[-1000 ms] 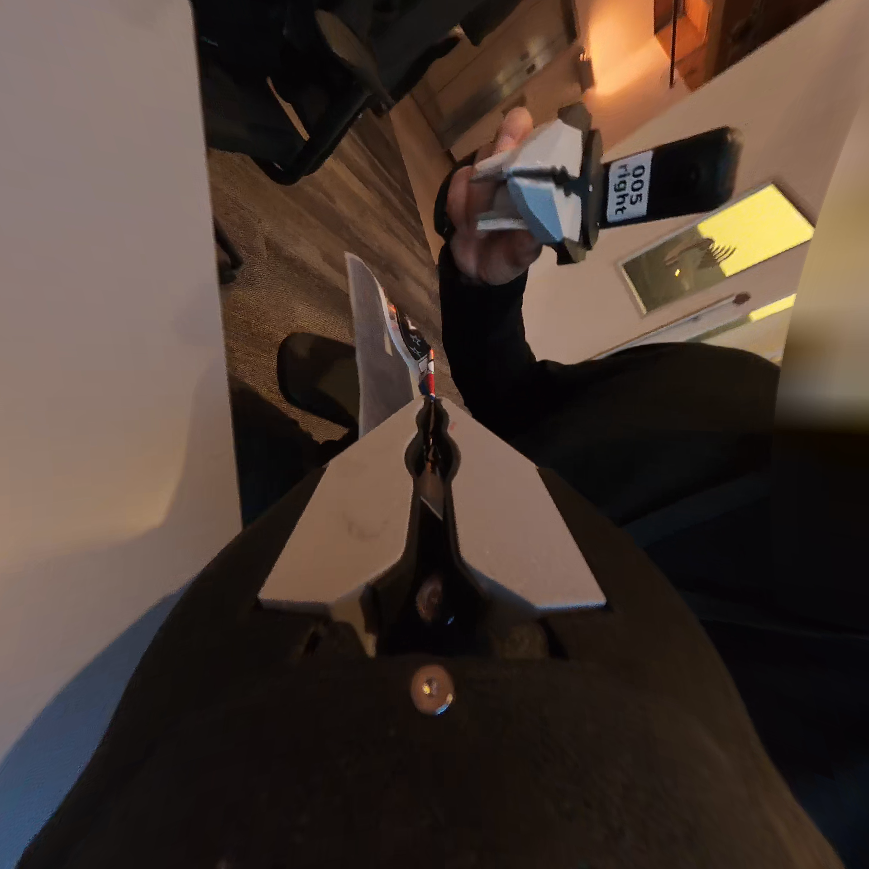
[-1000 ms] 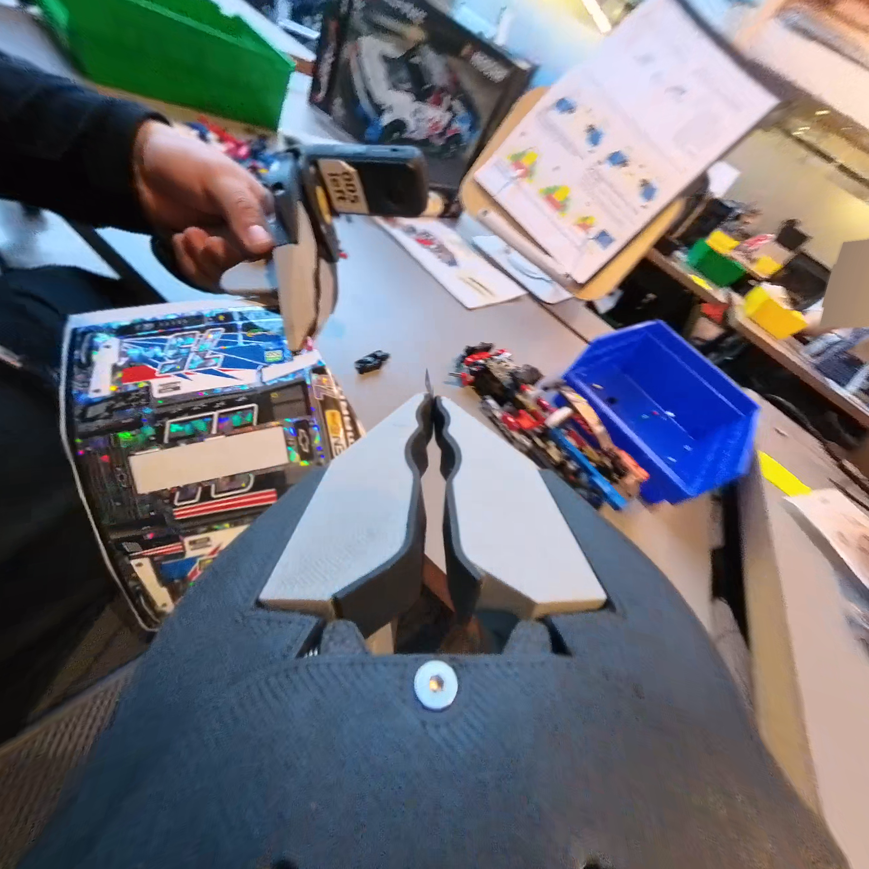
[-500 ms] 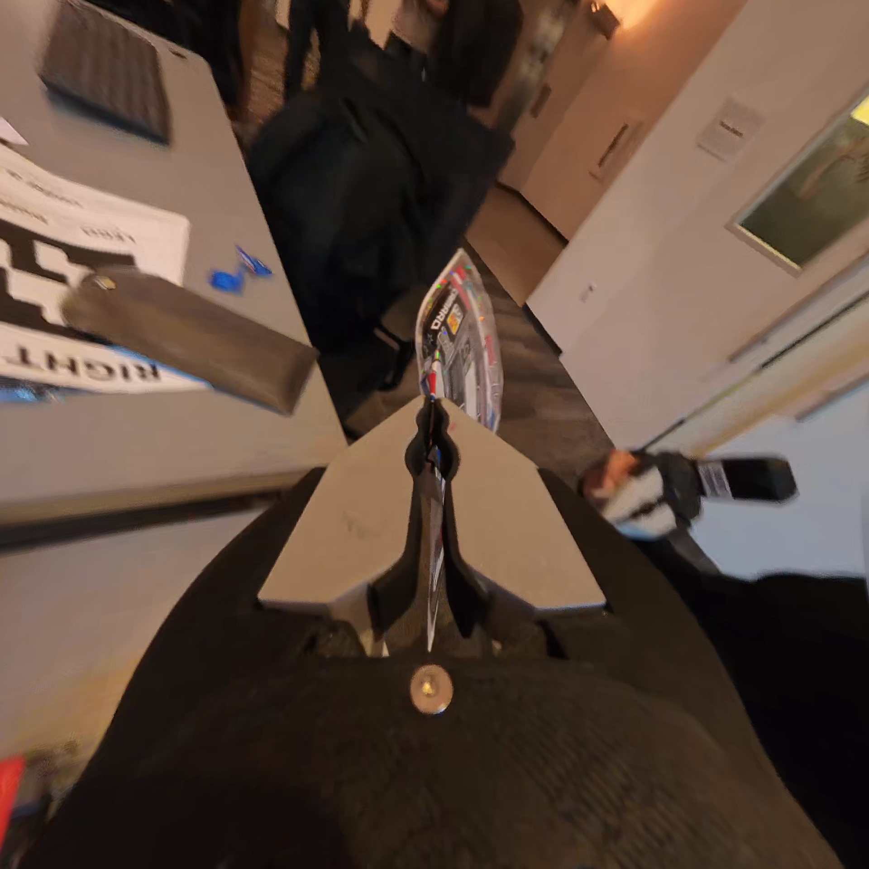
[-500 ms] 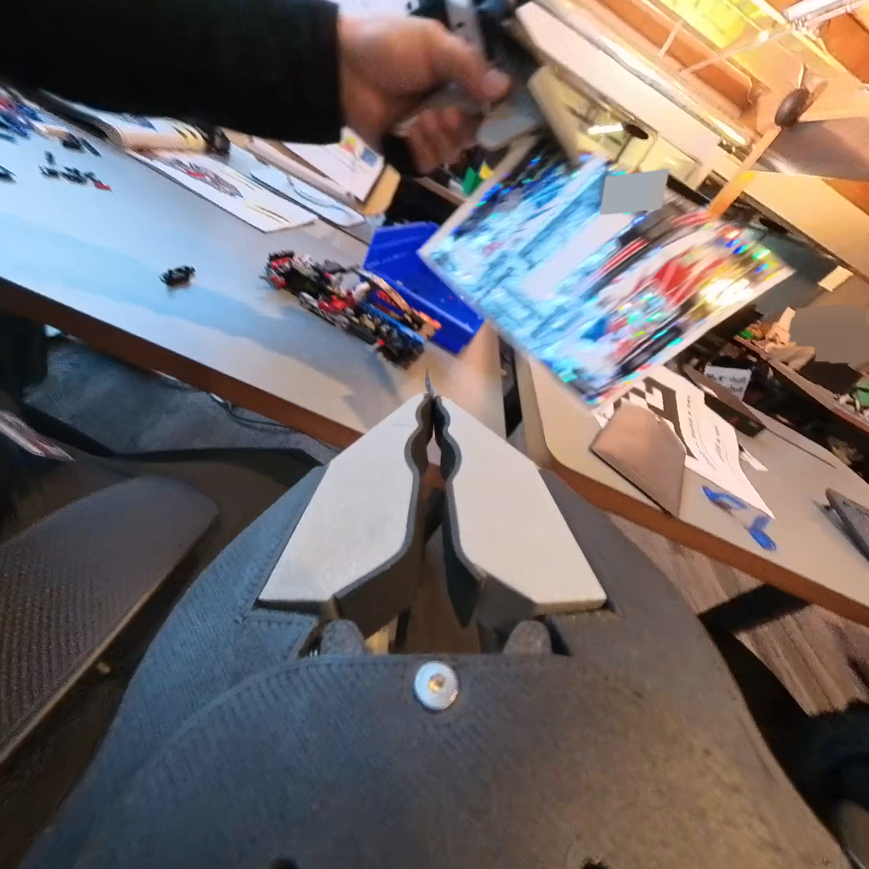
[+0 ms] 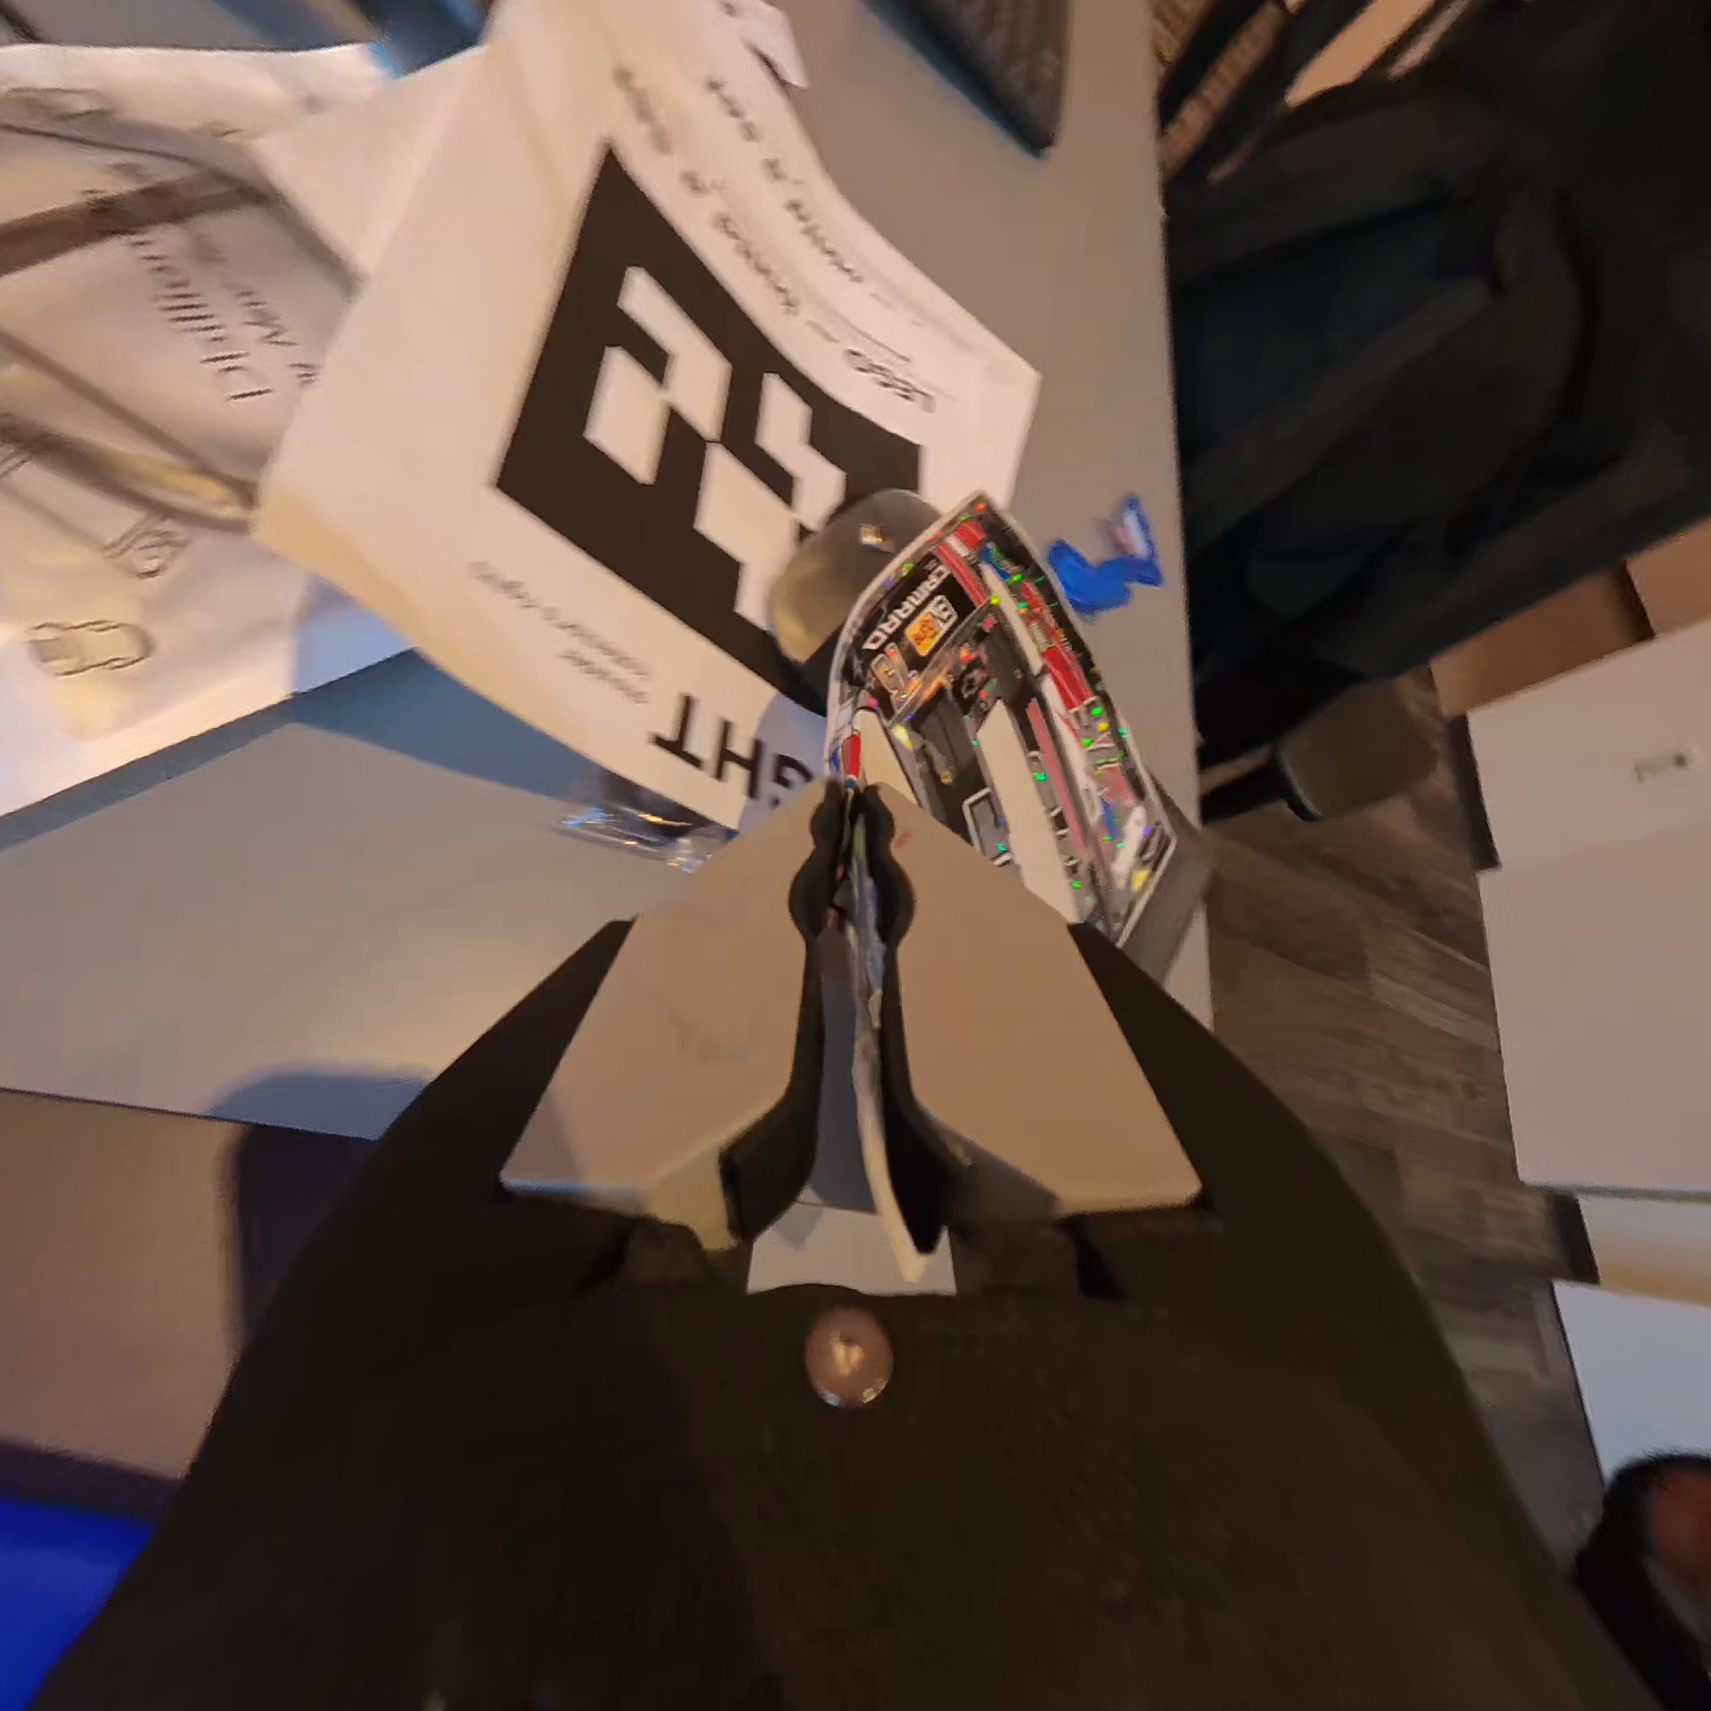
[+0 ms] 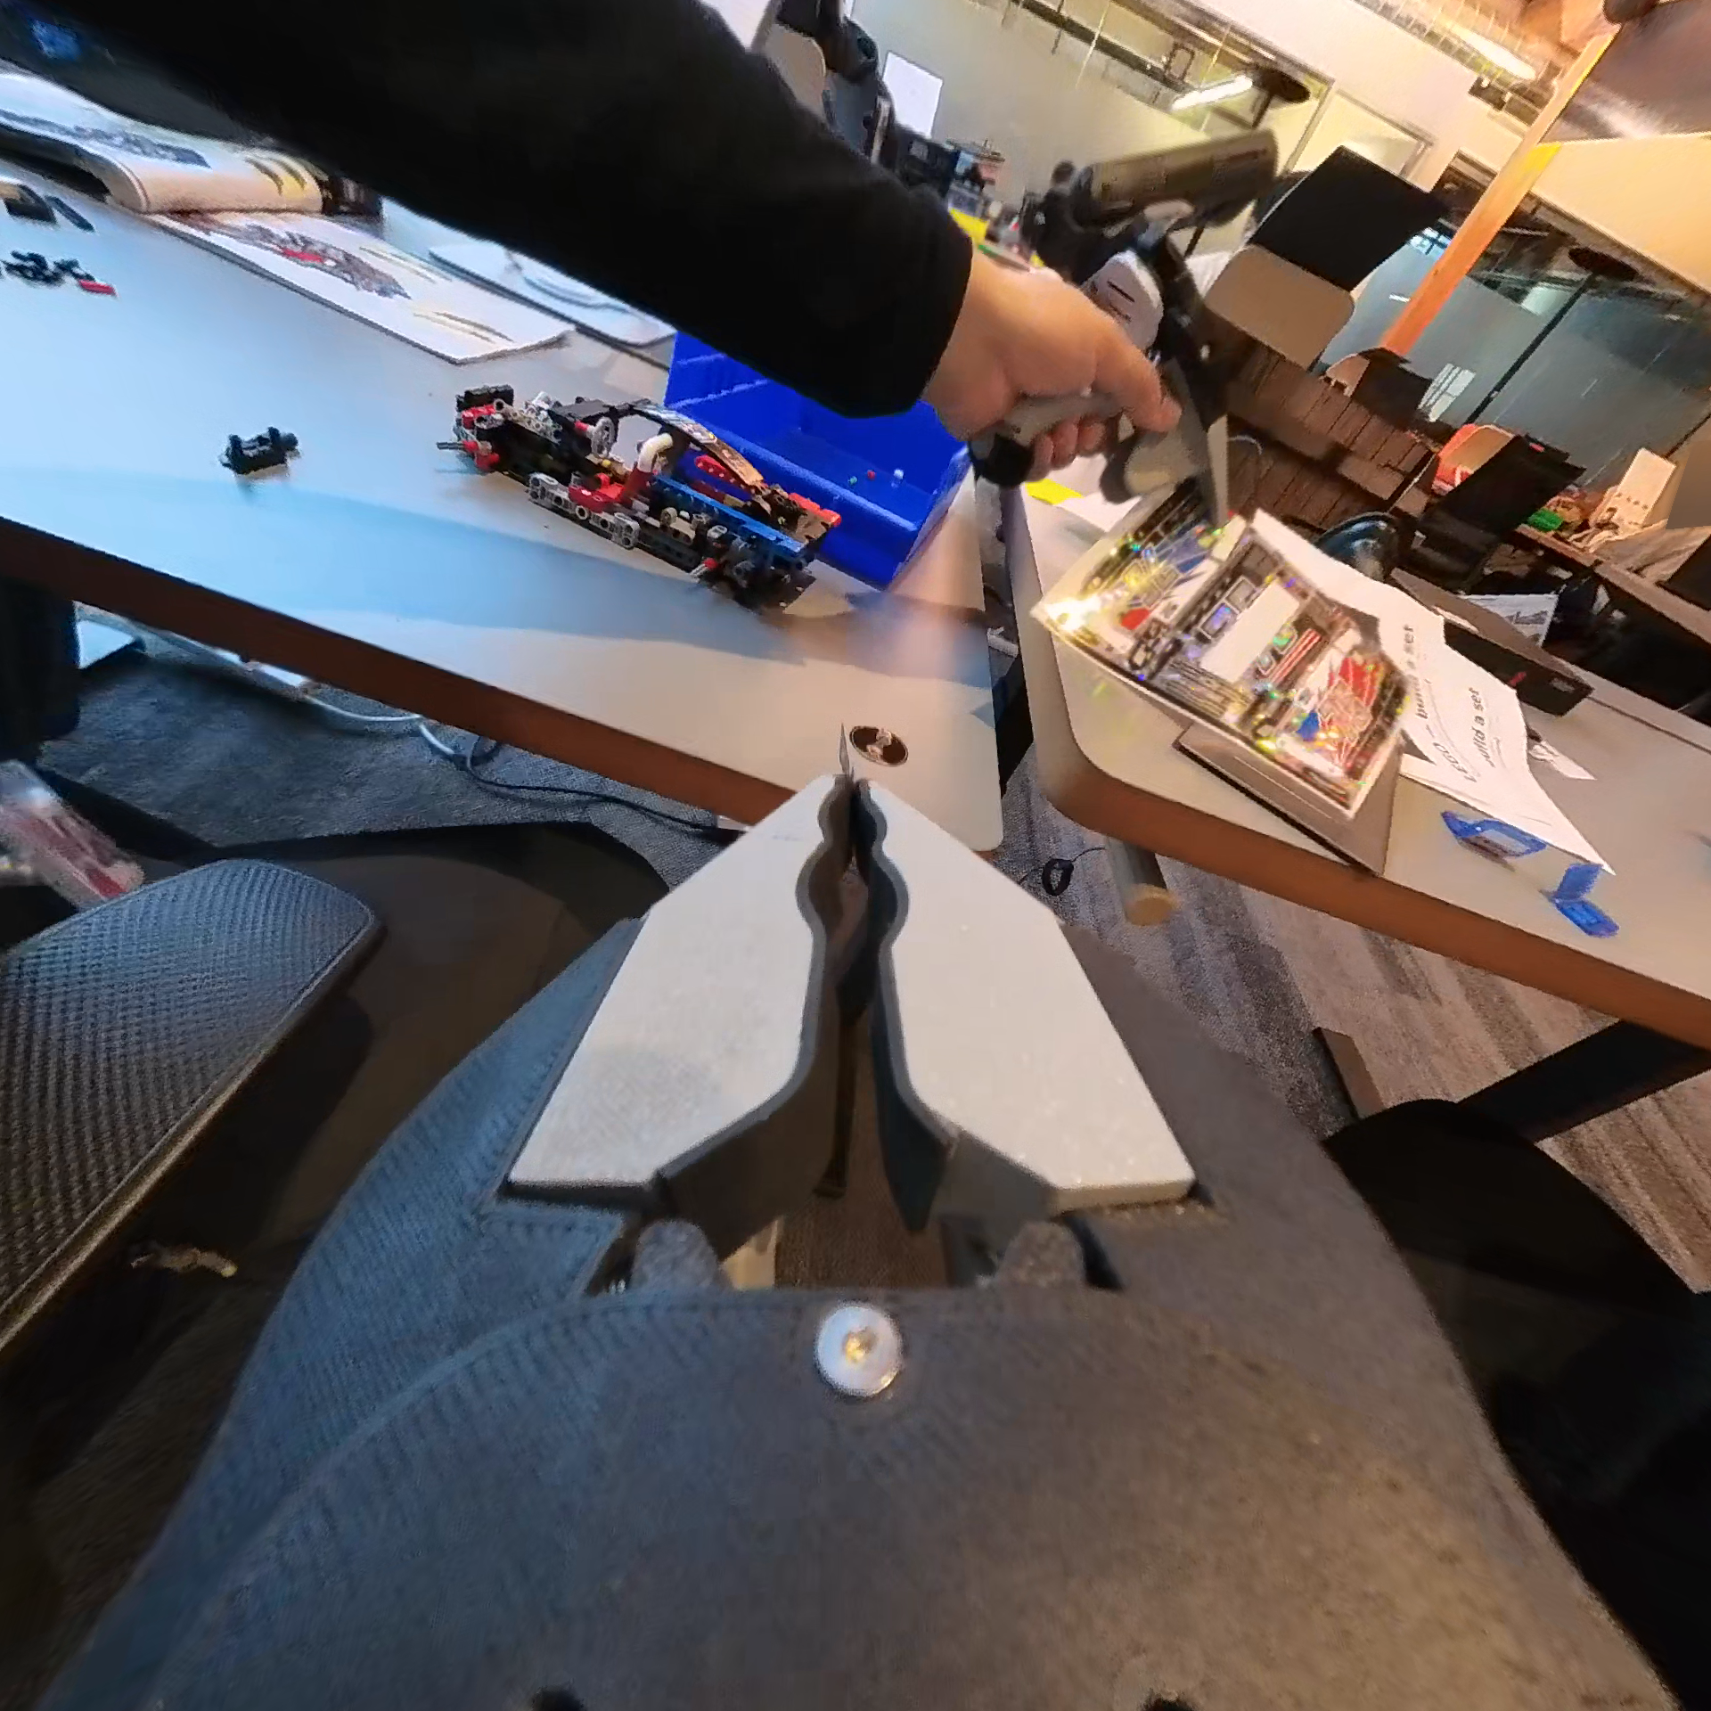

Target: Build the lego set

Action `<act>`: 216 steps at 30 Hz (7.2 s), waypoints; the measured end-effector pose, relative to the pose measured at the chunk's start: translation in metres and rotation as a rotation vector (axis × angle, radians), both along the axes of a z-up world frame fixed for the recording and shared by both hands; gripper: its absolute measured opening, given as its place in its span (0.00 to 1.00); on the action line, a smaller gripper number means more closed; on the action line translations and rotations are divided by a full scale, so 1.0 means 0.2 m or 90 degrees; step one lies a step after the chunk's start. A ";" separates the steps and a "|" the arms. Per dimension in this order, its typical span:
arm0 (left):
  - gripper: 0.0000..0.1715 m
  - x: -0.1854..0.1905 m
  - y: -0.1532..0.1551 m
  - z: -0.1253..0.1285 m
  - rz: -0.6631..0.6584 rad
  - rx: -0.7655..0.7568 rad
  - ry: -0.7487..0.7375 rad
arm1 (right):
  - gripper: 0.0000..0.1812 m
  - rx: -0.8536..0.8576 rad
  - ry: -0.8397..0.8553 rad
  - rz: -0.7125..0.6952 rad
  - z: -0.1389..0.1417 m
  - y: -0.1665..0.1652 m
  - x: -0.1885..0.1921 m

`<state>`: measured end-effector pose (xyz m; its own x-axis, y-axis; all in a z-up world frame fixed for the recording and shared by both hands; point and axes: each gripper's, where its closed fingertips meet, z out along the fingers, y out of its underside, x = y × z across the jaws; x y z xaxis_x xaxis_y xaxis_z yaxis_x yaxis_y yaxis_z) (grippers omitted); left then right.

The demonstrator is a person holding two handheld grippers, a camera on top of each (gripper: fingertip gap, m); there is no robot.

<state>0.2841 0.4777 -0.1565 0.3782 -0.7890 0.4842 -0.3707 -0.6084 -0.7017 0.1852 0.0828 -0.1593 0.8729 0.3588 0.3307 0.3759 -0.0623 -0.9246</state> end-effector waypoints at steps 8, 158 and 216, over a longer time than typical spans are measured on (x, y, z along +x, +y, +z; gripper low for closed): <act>0.31 -0.15 0.09 -0.02 0.073 0.003 0.006 | 0.00 -0.002 0.039 0.034 0.00 0.11 -0.10; 0.12 -2.90 -1.32 -0.45 0.146 0.398 0.130 | 0.00 -0.409 0.409 0.829 0.00 0.99 -2.53; 0.00 -3.13 -1.25 0.00 0.250 0.213 -0.278 | 0.00 -0.294 0.296 0.922 0.02 0.76 -2.60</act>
<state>-0.3412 0.2283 -0.1562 0.4922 -0.7669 0.4118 0.1945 -0.3642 -0.9108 -0.3340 0.2343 -0.1554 -0.2921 0.9298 -0.2239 0.0664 -0.2139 -0.9746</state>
